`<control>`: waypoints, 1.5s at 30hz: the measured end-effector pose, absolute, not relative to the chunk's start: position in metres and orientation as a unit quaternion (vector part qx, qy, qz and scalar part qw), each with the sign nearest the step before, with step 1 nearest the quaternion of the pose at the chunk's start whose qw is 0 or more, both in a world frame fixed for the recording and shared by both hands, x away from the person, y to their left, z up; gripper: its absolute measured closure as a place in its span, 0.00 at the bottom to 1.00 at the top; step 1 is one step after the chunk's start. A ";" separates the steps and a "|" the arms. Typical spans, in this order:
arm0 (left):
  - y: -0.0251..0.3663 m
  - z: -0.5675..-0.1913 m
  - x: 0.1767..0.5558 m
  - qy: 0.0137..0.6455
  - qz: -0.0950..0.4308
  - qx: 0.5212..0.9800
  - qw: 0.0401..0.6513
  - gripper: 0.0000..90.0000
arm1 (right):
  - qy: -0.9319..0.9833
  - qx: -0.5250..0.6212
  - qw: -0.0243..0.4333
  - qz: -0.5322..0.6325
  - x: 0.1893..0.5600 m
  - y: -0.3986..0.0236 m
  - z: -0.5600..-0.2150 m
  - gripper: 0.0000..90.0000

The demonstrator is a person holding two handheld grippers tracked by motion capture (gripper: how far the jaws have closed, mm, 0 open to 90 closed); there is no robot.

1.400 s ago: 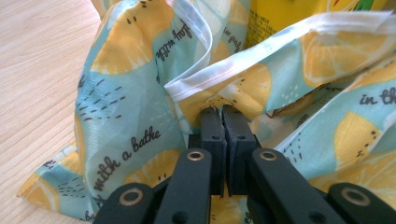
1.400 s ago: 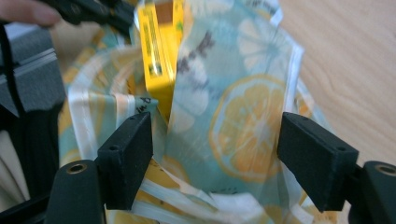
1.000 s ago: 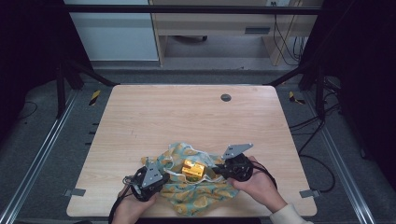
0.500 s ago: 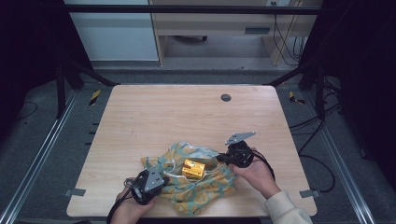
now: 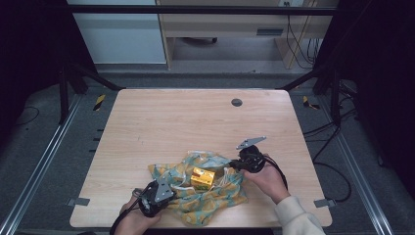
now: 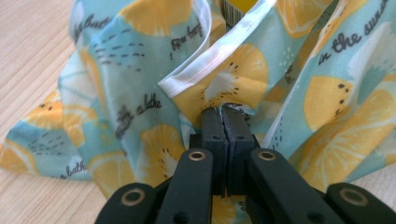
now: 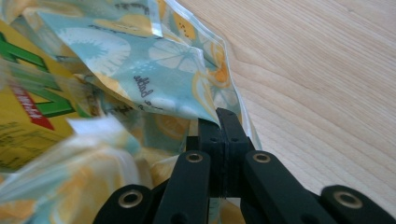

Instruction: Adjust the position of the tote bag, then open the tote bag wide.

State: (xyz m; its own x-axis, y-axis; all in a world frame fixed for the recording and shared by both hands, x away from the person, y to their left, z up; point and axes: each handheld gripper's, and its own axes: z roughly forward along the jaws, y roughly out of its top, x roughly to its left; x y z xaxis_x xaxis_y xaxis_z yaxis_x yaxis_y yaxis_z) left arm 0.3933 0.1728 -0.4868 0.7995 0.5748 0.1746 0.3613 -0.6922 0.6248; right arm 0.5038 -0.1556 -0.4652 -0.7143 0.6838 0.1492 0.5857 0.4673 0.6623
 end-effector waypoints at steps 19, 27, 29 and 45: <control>0.177 -0.488 0.393 0.261 0.170 0.906 0.286 1.00 | 0.853 0.379 0.077 0.350 0.511 -0.157 -0.473 1.00; 0.178 -0.488 0.394 0.263 0.166 0.907 0.286 1.00 | 0.853 0.381 0.085 0.347 0.513 -0.158 -0.475 1.00; 0.179 -0.487 0.393 0.265 0.165 0.906 0.286 1.00 | 0.852 0.383 0.084 0.347 0.513 -0.158 -0.475 1.00; 0.190 -0.464 0.386 0.290 0.194 0.856 0.382 0.54 | 0.837 0.372 0.140 0.376 0.487 -0.171 -0.442 0.38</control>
State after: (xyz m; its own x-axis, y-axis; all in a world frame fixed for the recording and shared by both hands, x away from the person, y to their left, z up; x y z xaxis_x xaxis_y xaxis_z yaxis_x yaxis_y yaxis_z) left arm 0.3860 0.1904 -0.4642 0.7568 0.6442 0.1113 0.3477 -0.5408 0.7659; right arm 0.4874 -0.1708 -0.4422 -0.6846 0.7276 0.0442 0.5169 0.4417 0.7333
